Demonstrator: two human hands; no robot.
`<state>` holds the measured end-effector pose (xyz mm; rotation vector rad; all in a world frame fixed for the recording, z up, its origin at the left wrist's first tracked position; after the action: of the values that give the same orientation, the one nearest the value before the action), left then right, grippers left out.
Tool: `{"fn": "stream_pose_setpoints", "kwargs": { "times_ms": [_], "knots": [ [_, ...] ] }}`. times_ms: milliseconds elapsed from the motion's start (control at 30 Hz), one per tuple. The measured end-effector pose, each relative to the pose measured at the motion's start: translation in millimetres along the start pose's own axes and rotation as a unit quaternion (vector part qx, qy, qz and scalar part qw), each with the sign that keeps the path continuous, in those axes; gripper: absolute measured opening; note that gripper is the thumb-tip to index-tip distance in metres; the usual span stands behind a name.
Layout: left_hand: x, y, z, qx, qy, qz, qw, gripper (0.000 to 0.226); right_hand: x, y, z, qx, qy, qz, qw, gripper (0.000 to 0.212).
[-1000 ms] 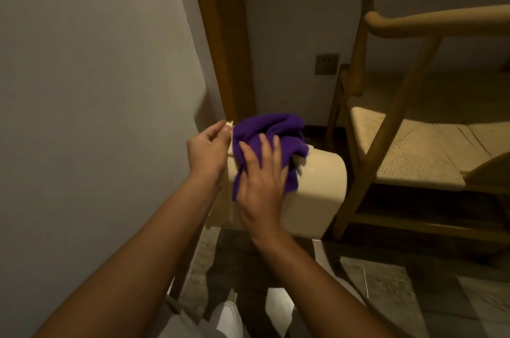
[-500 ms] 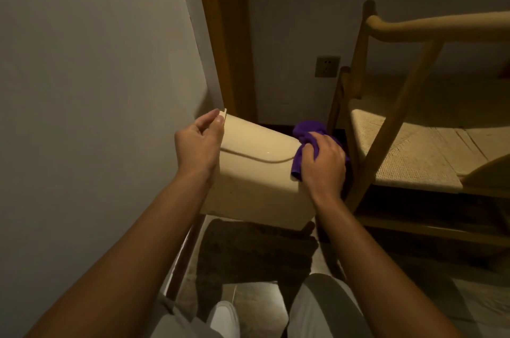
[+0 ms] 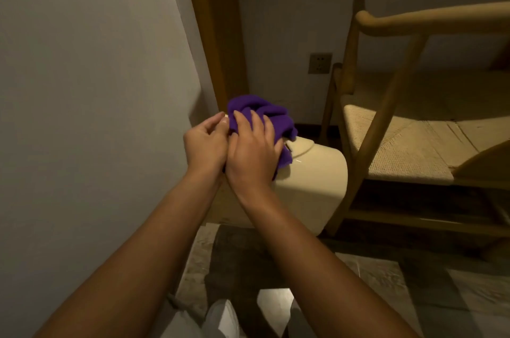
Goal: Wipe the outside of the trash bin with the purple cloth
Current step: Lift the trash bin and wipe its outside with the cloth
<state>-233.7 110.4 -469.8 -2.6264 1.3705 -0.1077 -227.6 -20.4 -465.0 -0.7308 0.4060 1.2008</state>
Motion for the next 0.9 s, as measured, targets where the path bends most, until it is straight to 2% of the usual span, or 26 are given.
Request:
{"fn": "stream_pose_setpoints", "kwargs": {
  "times_ms": [133, 267, 400, 567, 633, 700, 800, 833, 900],
  "knots": [
    [-11, -1, 1, -0.01, 0.011, -0.026, 1.0, 0.027, 2, -24, -10, 0.0, 0.039, 0.041, 0.998, 0.041],
    [-29, -5, -10, 0.011, -0.018, -0.032, 0.999, 0.024, -27, -47, -92, 0.113, 0.0, 0.036, 0.993, 0.039],
    [-20, -7, -14, 0.018, -0.015, -0.009, 1.0, 0.021, -53, -34, -161, 0.193, -0.073, -0.035, 0.978, 0.045],
    [3, -8, -12, -0.03, -0.012, 0.016, 0.999, 0.02, -68, -33, -179, 0.239, -0.104, -0.074, 0.963, 0.048],
    [23, -8, -14, -0.057, -0.024, 0.071, 0.996, 0.026, -72, -35, -186, 0.254, -0.104, -0.078, 0.958, 0.043],
    [43, -6, -27, -0.059, -0.042, 0.178, 0.981, 0.038, -71, -34, -196, 0.283, -0.125, -0.066, 0.949, 0.041],
    [55, 15, -57, -0.015, -0.015, 0.371, 0.929, 0.062, -67, -31, -204, 0.317, -0.192, -0.048, 0.927, 0.04],
    [51, 24, -66, 0.008, 0.006, 0.41, 0.912, 0.066, -68, -32, -202, 0.317, -0.215, -0.044, 0.923, 0.041],
    [35, 33, -80, 0.046, 0.023, 0.435, 0.899, 0.063, -73, -35, -192, 0.308, -0.231, -0.044, 0.922, 0.043]
  ]
}}
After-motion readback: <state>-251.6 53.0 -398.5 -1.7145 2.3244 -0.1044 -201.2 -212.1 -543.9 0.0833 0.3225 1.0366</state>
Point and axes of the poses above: each hand's wrist, its own y-axis away from the middle knuckle, its own x-axis out of the palm, z = x × y, the point moved 10 cm from there along -y, towards the middle knuckle, and after that the axes turned 9 degrees about x, right-handed, at the moved point
